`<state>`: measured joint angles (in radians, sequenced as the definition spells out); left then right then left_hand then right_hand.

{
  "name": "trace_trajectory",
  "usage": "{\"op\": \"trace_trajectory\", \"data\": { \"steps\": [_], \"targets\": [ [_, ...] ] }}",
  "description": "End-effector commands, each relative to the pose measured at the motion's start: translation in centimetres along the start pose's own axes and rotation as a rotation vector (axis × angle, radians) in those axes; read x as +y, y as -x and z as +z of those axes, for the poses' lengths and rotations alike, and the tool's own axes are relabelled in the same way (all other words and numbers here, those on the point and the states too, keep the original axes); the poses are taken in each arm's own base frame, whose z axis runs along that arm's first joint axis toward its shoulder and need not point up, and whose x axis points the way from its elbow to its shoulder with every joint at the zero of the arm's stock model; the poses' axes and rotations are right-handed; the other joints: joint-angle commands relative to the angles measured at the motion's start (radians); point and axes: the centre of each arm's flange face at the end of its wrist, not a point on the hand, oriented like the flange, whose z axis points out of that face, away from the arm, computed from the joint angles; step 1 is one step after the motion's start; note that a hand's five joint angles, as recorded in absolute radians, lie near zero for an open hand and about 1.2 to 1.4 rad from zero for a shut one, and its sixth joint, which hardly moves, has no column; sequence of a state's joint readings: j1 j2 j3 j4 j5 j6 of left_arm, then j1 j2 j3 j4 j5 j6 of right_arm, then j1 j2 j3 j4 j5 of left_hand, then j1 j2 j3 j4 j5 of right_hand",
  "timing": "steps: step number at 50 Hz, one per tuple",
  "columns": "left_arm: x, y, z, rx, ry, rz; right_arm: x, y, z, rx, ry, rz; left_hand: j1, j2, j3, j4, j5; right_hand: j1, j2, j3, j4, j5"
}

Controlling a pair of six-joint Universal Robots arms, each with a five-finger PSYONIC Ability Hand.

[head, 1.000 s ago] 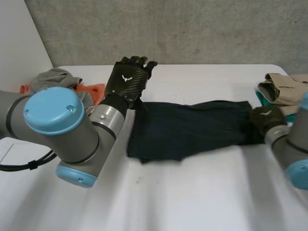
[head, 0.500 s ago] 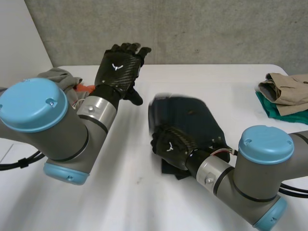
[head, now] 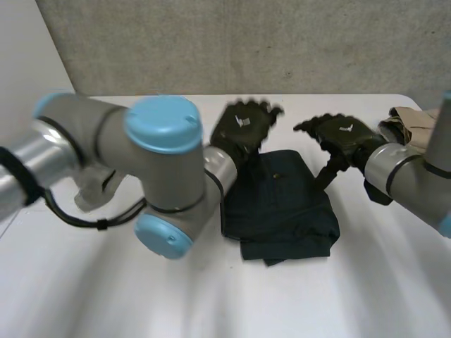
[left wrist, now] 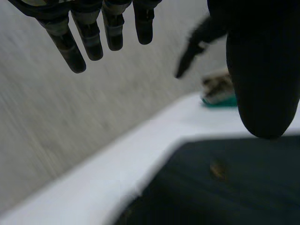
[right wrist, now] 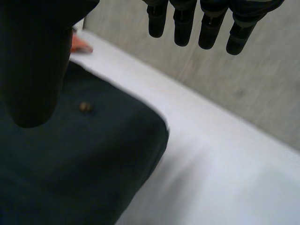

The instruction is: Fold the laundry.

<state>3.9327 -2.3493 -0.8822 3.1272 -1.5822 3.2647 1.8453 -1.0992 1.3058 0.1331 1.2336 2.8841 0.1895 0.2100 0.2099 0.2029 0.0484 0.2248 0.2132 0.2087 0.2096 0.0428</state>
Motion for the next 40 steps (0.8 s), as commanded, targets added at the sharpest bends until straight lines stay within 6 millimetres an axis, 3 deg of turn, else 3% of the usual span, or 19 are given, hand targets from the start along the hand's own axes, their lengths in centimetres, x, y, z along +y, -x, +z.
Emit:
{"op": "trace_trajectory", "data": {
  "steps": [1,3,6,11,14,17,21,24,28,32,36,40],
  "targets": [
    [5.7,-0.2,0.1,-0.073,0.216,0.022,3.5,0.0,3.2,-0.048,0.126,-0.006,0.021,0.001,0.001,0.008,-0.012,-0.050,-0.039,-0.034,-0.035,-0.043],
    [7.4,0.0,-0.2,-0.092,0.289,0.032,4.9,0.0,3.9,-0.050,0.160,-0.038,0.021,0.001,0.001,0.008,-0.012,-0.050,-0.039,-0.034,-0.035,-0.043],
    [8.1,0.1,-0.6,-0.089,0.348,0.037,6.3,-0.2,4.4,-0.029,0.204,-0.130,0.021,0.001,0.001,0.008,-0.012,-0.050,-0.039,-0.034,-0.035,-0.043],
    [7.1,1.0,-0.8,-0.098,0.356,0.029,5.0,-1.3,3.7,0.086,0.210,-0.246,0.021,0.001,0.001,0.008,-0.012,-0.050,-0.039,-0.034,-0.035,-0.043],
    [3.2,1.6,-1.2,-0.098,0.263,0.019,2.9,-1.9,2.7,0.143,0.144,-0.260,0.012,-0.008,-0.008,-0.001,-0.021,-0.050,-0.039,-0.034,-0.035,-0.043],
    [-0.7,1.7,-2.1,-0.063,0.171,0.009,2.1,-1.5,2.0,0.146,0.094,-0.273,0.003,-0.017,-0.017,-0.010,-0.030,-0.050,-0.039,-0.034,-0.035,-0.043],
    [-4.8,1.5,-2.9,0.018,0.043,-0.001,1.3,0.2,0.4,0.126,0.013,-0.297,-0.014,-0.035,-0.034,-0.027,-0.048,-0.050,-0.039,-0.034,-0.035,-0.043],
    [-7.7,1.9,-3.3,0.070,-0.070,-0.001,0.1,1.4,-2.1,0.119,-0.052,-0.317,-0.014,-0.035,-0.035,-0.028,-0.048,-0.050,-0.039,-0.034,-0.035,-0.043],
    [-9.6,2.6,-3.5,0.152,-0.138,0.002,2.0,3.7,-4.7,0.057,-0.044,-0.330,0.000,-0.020,-0.020,-0.013,-0.033,-0.050,-0.039,-0.034,-0.035,-0.043],
    [-10.4,1.9,-3.8,0.350,-0.171,-0.029,7.1,6.6,-6.2,-0.041,0.012,-0.317,0.006,-0.014,-0.014,-0.007,-0.027,-0.050,-0.039,-0.034,-0.035,-0.043],
    [-9.8,0.9,-4.5,0.507,-0.127,-0.075,9.3,7.5,-6.0,-0.044,-0.003,-0.325,0.006,-0.014,-0.014,-0.007,-0.027,-0.050,-0.039,-0.034,-0.035,-0.043],
    [-9.3,0.7,-4.6,0.535,-0.107,-0.084,11.2,7.8,-4.6,-0.043,-0.017,-0.332,0.003,-0.017,-0.017,-0.010,-0.030,-0.050,-0.039,-0.034,-0.035,-0.043]
  ]
}}
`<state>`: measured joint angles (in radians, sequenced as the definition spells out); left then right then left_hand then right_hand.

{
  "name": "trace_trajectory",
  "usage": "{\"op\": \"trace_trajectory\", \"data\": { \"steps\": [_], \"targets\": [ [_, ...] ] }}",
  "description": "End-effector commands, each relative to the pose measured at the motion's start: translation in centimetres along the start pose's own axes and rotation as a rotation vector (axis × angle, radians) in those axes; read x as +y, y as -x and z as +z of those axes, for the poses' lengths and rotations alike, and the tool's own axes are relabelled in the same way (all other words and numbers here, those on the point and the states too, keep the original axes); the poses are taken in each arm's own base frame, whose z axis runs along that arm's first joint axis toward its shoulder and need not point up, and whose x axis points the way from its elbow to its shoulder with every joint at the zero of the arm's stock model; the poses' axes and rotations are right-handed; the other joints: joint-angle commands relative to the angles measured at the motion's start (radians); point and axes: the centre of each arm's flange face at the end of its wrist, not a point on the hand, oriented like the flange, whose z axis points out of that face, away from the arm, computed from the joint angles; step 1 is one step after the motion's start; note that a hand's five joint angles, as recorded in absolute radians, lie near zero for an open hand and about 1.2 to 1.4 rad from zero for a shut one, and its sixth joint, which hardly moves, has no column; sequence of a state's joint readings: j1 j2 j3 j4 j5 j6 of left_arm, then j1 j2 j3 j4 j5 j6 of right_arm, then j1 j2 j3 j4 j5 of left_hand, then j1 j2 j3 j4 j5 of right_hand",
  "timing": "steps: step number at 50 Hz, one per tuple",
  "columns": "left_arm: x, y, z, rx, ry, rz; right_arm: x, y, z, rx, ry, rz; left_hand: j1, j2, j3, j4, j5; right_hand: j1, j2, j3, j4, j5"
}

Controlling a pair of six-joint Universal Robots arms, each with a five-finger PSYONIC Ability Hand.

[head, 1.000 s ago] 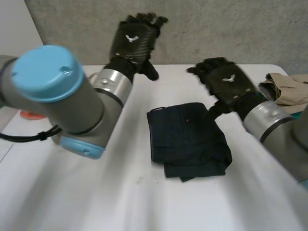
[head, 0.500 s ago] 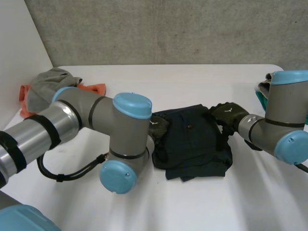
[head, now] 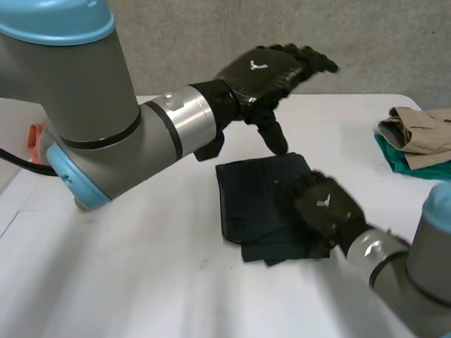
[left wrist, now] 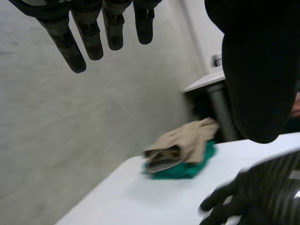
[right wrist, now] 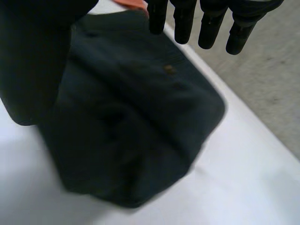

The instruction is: Fold the laundry.

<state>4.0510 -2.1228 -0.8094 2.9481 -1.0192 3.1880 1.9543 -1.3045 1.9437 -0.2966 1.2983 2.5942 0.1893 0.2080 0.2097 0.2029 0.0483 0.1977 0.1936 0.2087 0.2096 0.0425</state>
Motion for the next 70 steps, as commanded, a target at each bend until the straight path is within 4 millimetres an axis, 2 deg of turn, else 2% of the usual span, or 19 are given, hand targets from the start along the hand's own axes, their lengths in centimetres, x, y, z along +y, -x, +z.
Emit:
{"op": "trace_trajectory", "data": {
  "steps": [1,14,18,19,26,29,34,40,42,45,46,49,50,53,54,57,58,65,70],
  "targets": [
    [1.2,-0.8,-0.2,0.097,0.045,-0.055,2.9,1.5,2.2,0.014,-0.037,-0.016,0.007,-0.012,-0.014,-0.007,-0.027,-0.023,-0.019,-0.034,-0.035,-0.043],
    [1.6,-0.6,-0.3,0.059,0.060,-0.063,2.5,-0.6,8.5,0.143,-0.201,-0.063,0.007,-0.012,-0.014,-0.007,-0.027,-0.005,0.000,-0.015,-0.016,-0.024],
    [1.7,-0.5,-0.3,0.058,0.061,-0.064,2.6,-1.0,10.0,0.153,-0.199,-0.066,0.004,-0.015,-0.017,-0.010,-0.030,0.566,0.571,0.555,0.555,0.547],
    [1.6,-0.5,-0.3,0.058,0.059,-0.060,2.2,-1.3,10.4,0.157,-0.206,-0.068,0.004,-0.015,-0.017,-0.010,-0.030,1.192,1.196,1.181,1.180,1.173],
    [0.9,-0.4,-0.3,0.052,0.033,-0.046,-0.4,-3.6,11.2,0.205,-0.281,-0.060,0.007,-0.012,-0.014,-0.007,-0.027,1.199,1.203,1.188,1.187,1.179],
    [0.5,-0.3,-0.2,0.050,0.009,-0.033,-2.9,-5.4,11.3,0.250,-0.356,-0.057,0.007,-0.012,-0.014,-0.007,-0.027,1.199,1.203,1.188,1.187,1.179],
    [-1.7,0.0,-0.3,0.012,-0.065,0.010,-6.4,-9.3,11.4,0.341,-0.460,-0.055,0.007,-0.012,-0.014,-0.007,-0.027,1.199,1.203,1.188,1.187,1.179],
    [-4.6,0.2,-0.9,-0.016,-0.159,0.022,-9.8,-18.6,9.5,0.538,-0.590,-0.002,0.007,-0.012,-0.014,-0.007,-0.027,1.199,1.203,1.188,1.187,1.179],
    [-5.0,0.2,-1.0,-0.015,-0.171,0.014,-10.2,-22.3,8.5,0.610,-0.622,0.013,0.007,-0.012,-0.014,-0.007,-0.027,1.199,1.203,1.188,1.187,1.179],
    [-5.0,0.1,-1.0,-0.013,-0.176,-0.006,-9.8,-25.4,7.7,0.664,-0.637,0.022,0.007,-0.012,-0.014,-0.007,-0.027,1.199,1.203,1.188,1.187,1.179],
    [-5.0,0.1,-1.0,-0.013,-0.174,-0.010,-9.0,-27.5,7.2,0.701,-0.635,0.027,0.007,-0.012,-0.014,-0.007,-0.027,1.199,1.203,1.188,1.187,1.179],
    [-4.6,0.0,-0.9,-0.008,-0.164,-0.017,-6.9,-30.8,6.7,0.756,-0.612,0.032,0.007,-0.012,-0.014,-0.007,-0.027,1.199,1.203,1.188,1.187,1.179],
    [-4.5,0.0,-0.9,-0.008,-0.163,-0.019,-5.0,-32.5,6.7,0.773,-0.585,0.033,0.007,-0.012,-0.014,-0.007,-0.027,1.199,1.203,1.188,1.187,1.179],
    [-4.2,-0.1,-0.8,-0.005,-0.155,-0.023,-2.2,-34.6,7.0,0.776,-0.552,0.022,0.007,-0.012,-0.014,-0.007,-0.027,1.199,1.203,1.188,1.187,1.179],
    [-4.0,-0.2,-0.8,-0.005,-0.150,-0.027,-0.2,-35.7,7.3,0.761,-0.525,0.019,0.007,-0.012,-0.014,-0.007,-0.027,1.199,1.203,1.188,1.187,1.179],
    [-3.5,-0.3,-0.7,-0.001,-0.138,-0.034,3.0,-36.8,7.9,0.732,-0.479,0.027,0.007,-0.012,-0.014,-0.007,-0.027,1.199,1.203,1.188,1.187,1.179],
    [-3.4,-0.4,-0.7,0.002,-0.136,-0.037,5.5,-37.2,8.3,0.710,-0.442,0.042,0.007,-0.012,-0.014,-0.007,-0.027,1.199,1.203,1.188,1.187,1.179],
    [-2.3,-0.5,-0.2,0.005,-0.113,-0.051,14.9,-38.5,8.6,0.701,-0.316,0.111,0.007,-0.012,-0.014,-0.007,-0.027,1.199,1.203,1.188,1.187,1.179],
    [-1.9,-0.8,0.0,0.011,-0.105,-0.053,17.6,-37.3,9.1,0.614,-0.291,0.141,0.010,-0.009,-0.011,-0.004,-0.024,1.199,1.203,1.188,1.187,1.179]
  ]
}}
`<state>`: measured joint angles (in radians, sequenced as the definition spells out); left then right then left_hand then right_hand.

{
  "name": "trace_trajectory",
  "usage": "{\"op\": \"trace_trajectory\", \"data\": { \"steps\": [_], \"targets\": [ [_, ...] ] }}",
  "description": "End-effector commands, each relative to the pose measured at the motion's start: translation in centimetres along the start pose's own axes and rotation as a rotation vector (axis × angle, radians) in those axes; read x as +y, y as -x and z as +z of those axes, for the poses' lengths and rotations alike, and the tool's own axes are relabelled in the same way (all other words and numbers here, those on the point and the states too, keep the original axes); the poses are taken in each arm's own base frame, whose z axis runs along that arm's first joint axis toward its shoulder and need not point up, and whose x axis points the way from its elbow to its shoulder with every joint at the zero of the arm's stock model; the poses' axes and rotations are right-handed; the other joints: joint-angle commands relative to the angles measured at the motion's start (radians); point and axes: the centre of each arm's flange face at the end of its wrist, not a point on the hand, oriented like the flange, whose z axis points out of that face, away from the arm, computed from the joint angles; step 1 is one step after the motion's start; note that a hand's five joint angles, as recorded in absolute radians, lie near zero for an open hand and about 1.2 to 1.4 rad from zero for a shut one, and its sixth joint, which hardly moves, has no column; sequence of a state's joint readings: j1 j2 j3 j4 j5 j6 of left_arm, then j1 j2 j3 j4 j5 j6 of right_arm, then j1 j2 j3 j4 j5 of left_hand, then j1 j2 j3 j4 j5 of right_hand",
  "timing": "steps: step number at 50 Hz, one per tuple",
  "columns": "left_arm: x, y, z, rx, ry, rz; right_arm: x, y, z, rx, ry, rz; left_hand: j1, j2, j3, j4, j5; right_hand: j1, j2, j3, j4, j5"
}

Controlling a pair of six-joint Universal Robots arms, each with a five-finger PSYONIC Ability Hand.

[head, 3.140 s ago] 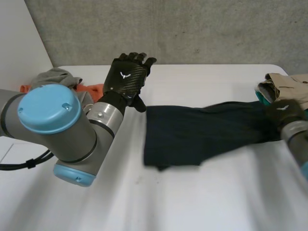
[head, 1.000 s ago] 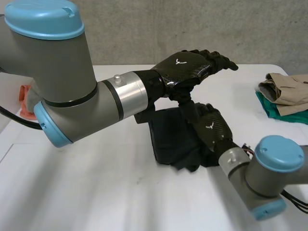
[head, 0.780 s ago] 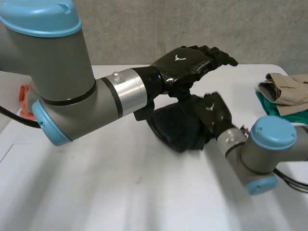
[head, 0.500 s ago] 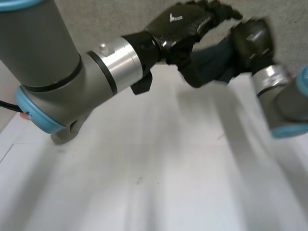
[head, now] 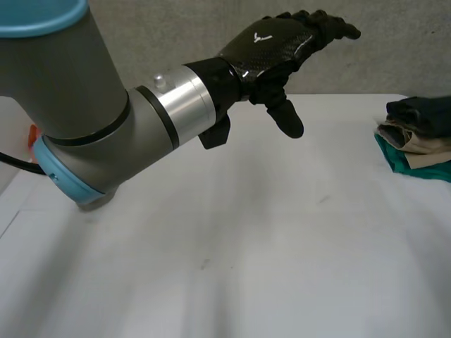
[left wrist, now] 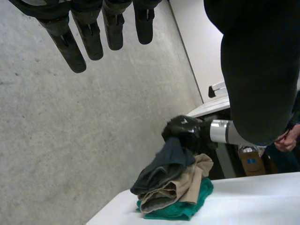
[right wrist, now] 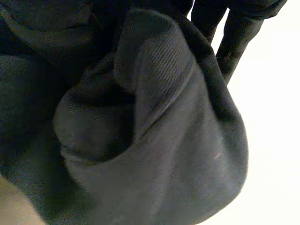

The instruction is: Fold the laundry.

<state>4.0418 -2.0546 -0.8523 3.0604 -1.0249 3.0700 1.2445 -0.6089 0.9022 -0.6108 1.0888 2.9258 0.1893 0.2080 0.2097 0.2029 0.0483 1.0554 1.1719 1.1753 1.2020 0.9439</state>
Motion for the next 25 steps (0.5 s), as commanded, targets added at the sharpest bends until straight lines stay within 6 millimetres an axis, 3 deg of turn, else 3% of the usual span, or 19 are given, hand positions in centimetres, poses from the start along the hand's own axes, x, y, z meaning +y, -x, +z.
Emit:
{"op": "trace_trajectory", "data": {
  "steps": [1,2,3,4,10,14,20,24,25],
  "targets": [
    [0.9,-0.4,0.3,0.003,0.016,-0.010,4.9,0.3,-1.8,-0.089,0.073,0.041,0.010,-0.009,-0.011,-0.004,-0.024,0.295,0.179,0.176,0.149,0.232],
    [0.9,-0.4,0.3,0.003,0.016,-0.010,4.8,0.4,-1.8,-0.103,0.071,0.044,0.007,-0.012,-0.014,-0.007,-0.027,-0.094,-0.211,-0.214,-0.241,-0.158],
    [0.9,-0.6,0.3,0.005,0.016,-0.010,4.4,0.5,-1.8,-0.116,0.067,0.043,0.010,-0.009,-0.011,-0.004,-0.024,-0.796,-0.913,-0.916,-0.943,-0.859],
    [0.9,-0.7,0.4,0.008,0.016,-0.011,4.1,0.4,-1.8,-0.115,0.063,0.042,0.010,-0.009,-0.011,-0.004,-0.024,-0.881,-0.997,-1.001,-1.027,-0.944],
    [0.7,-1.2,0.4,0.019,0.012,-0.011,-0.6,-1.5,-1.4,-0.038,0.029,0.008,0.010,-0.009,-0.011,-0.004,-0.024,-0.881,-0.997,-1.001,-1.027,-0.944],
    [0.5,-1.5,0.4,0.025,0.008,-0.010,-4.3,-2.7,-2.3,0.025,0.078,0.021,0.010,-0.009,-0.011,-0.004,-0.024,-0.881,-0.997,-1.001,-1.027,-0.944],
    [0.5,-1.7,0.2,0.026,0.012,-0.011,-5.8,-4.9,-4.7,0.075,0.279,0.029,0.010,-0.009,-0.011,-0.004,-0.024,-0.881,-0.997,-1.001,-1.027,-0.944],
    [0.4,-1.7,0.2,0.025,0.011,-0.011,-8.0,-8.0,-6.2,0.145,0.401,-0.181,0.010,-0.009,-0.011,-0.004,-0.024,-0.881,-0.997,-1.001,-1.027,-0.944],
    [0.4,-1.7,0.2,0.023,0.009,-0.012,-9.6,-8.8,-6.2,0.181,0.416,-0.288,0.010,-0.009,-0.011,-0.004,-0.024,-0.881,-0.997,-1.001,-1.027,-0.944]
  ]
}}
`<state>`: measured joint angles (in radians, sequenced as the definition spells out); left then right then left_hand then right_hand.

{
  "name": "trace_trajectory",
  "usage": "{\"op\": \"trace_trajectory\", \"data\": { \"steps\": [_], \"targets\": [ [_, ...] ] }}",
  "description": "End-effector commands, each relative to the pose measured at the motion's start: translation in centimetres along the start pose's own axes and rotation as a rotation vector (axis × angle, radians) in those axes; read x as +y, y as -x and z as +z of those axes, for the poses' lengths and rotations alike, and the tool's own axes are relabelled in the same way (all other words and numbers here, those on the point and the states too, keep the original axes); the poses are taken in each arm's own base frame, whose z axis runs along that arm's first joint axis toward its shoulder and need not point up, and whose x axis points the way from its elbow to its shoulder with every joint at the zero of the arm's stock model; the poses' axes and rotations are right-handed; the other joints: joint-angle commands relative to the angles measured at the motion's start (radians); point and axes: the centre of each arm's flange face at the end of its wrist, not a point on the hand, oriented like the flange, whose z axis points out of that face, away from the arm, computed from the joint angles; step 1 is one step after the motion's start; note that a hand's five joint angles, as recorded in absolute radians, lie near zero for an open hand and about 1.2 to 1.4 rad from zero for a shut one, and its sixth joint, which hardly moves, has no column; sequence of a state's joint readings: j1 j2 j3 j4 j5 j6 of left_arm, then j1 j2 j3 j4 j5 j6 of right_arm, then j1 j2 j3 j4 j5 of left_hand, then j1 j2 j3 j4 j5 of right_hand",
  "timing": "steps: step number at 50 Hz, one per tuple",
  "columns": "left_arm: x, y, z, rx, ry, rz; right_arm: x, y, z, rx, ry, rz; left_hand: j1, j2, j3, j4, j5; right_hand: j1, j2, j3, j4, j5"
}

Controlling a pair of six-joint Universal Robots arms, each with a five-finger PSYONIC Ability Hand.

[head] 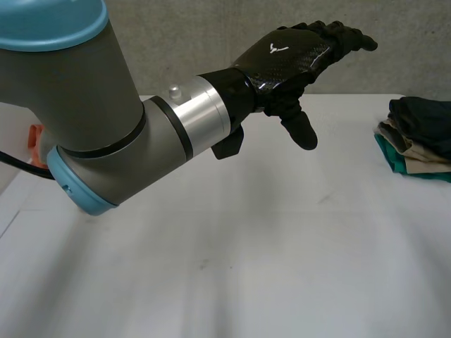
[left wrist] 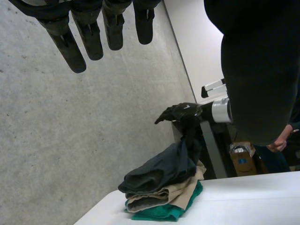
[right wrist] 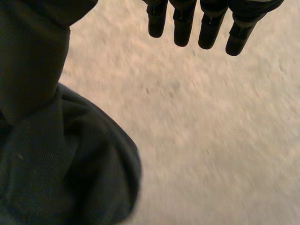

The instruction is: Fold the laundry.

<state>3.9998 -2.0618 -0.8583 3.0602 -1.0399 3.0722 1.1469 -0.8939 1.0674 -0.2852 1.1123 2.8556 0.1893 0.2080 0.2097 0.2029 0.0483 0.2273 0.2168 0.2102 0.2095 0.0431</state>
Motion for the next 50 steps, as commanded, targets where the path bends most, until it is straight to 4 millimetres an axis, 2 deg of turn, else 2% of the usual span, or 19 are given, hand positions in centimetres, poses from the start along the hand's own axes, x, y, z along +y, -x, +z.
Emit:
{"op": "trace_trajectory", "data": {
  "steps": [1,5,7,8,9,13,14,16,19,20,23,27,30,36,40,45,47,48,50],
  "targets": [
    [-0.2,0.1,-0.1,-0.004,-0.004,0.000,-4.1,-4.9,-2.8,0.180,0.191,-0.332,0.012,-0.006,-0.008,-0.001,-0.021,-0.053,-0.042,-0.036,-0.035,-0.043],
    [-1.7,0.6,-0.2,-0.033,-0.046,0.023,-7.0,-4.9,-2.0,0.316,0.123,-0.480,0.024,0.005,0.004,0.011,-0.009,-0.053,-0.042,-0.036,-0.035,-0.043],
    [-3.6,1.7,-0.5,-0.102,-0.105,0.054,-8.6,-2.8,-1.3,0.310,0.032,-0.489,0.024,0.006,0.004,0.011,-0.009,-0.053,-0.042,-0.036,-0.035,-0.043],
    [-4.2,2.3,-0.6,-0.130,-0.126,0.065,-10.2,-0.1,-0.9,0.283,-0.068,-0.485,0.021,0.003,0.001,0.008,-0.012,-0.053,-0.042,-0.036,-0.035,-0.043],
    [-4.8,2.9,-0.8,-0.164,-0.142,0.073,-11.0,1.1,-0.8,0.270,-0.116,-0.481,0.018,0.000,-0.002,0.005,-0.015,-0.053,-0.042,-0.036,-0.035,-0.043],
    [-6.7,7.7,-2.2,-0.343,-0.194,0.115,-15.5,6.3,-2.7,0.190,-0.333,-0.464,0.018,0.000,-0.002,0.005,-0.015,-0.053,-0.042,-0.036,-0.035,-0.043],
    [-6.9,10.4,-3.3,-0.428,-0.190,0.136,-16.2,7.3,-3.3,0.165,-0.363,-0.460,0.024,0.005,0.004,0.011,-0.009,-0.053,-0.042,-0.036,-0.035,-0.043],
    [-7.0,12.8,-4.5,-0.504,-0.180,0.151,-17.1,10.8,-5.2,0.062,-0.420,-0.442,0.024,0.006,0.004,0.011,-0.009,-0.053,-0.042,-0.036,-0.035,-0.043],
    [-6.4,16.9,-7.1,-0.638,-0.110,0.213,-16.6,14.7,-7.0,-0.062,-0.420,-0.414,0.024,0.006,0.004,0.011,-0.009,-0.053,-0.042,-0.036,-0.035,-0.043],
    [-5.9,17.9,-7.7,-0.670,-0.076,0.235,-16.1,17.4,-8.5,-0.144,-0.410,-0.396,0.024,0.006,0.004,0.011,-0.009,-0.053,-0.042,-0.036,-0.035,-0.043],
    [-4.1,22.1,-10.6,-0.788,0.070,0.381,-14.8,22.1,-11.7,-0.291,-0.367,-0.362,0.021,0.003,0.001,0.008,-0.012,-0.053,-0.042,-0.036,-0.035,-0.043],
    [1.4,27.7,-13.8,-0.890,0.304,0.505,-12.3,25.5,-15.1,-0.424,-0.289,-0.345,0.015,-0.003,-0.005,0.002,-0.018,-0.053,-0.042,-0.036,-0.035,-0.043],
    [5.6,30.9,-15.4,-0.910,0.438,0.565,-10.9,26.3,-16.4,-0.465,-0.247,-0.340,0.013,-0.006,-0.008,-0.001,-0.021,-0.053,-0.042,-0.036,-0.035,-0.043],
    [13.1,36.5,-17.7,-0.936,0.511,0.592,-8.4,26.8,-18.2,-0.514,-0.163,-0.337,-0.002,-0.021,-0.023,-0.016,-0.036,-0.053,-0.042,-0.036,-0.035,-0.043],
    [17.1,38.2,-18.3,-0.867,0.489,0.583,-7.4,26.7,-18.8,-0.526,-0.126,-0.336,-0.005,-0.024,-0.026,-0.019,-0.039,-0.053,-0.042,-0.036,-0.035,-0.043],
    [20.1,39.1,-17.9,-0.807,0.466,0.588,-6.3,26.7,-19.5,-0.541,-0.088,-0.333,0.036,0.017,0.015,0.022,0.002,-0.053,-0.042,-0.036,-0.035,-0.043],
    [20.5,39.5,-17.9,-0.811,0.454,0.600,-5.9,26.7,-19.8,-0.545,-0.074,-0.332,0.214,0.195,0.193,0.200,0.180,-0.053,-0.042,-0.036,-0.035,-0.043],
    [20.5,39.9,-17.7,-0.815,0.433,0.623,-5.8,26.7,-19.9,-0.547,-0.070,-0.332,0.607,0.589,0.587,0.594,0.574,-0.053,-0.042,-0.036,-0.035,-0.043],
    [20.4,40.0,-17.1,-0.816,0.410,0.648,-5.6,26.8,-20.1,-0.551,-0.059,-0.332,1.158,1.139,1.137,1.144,1.124,-0.053,-0.042,-0.036,-0.035,-0.043]
  ]
}}
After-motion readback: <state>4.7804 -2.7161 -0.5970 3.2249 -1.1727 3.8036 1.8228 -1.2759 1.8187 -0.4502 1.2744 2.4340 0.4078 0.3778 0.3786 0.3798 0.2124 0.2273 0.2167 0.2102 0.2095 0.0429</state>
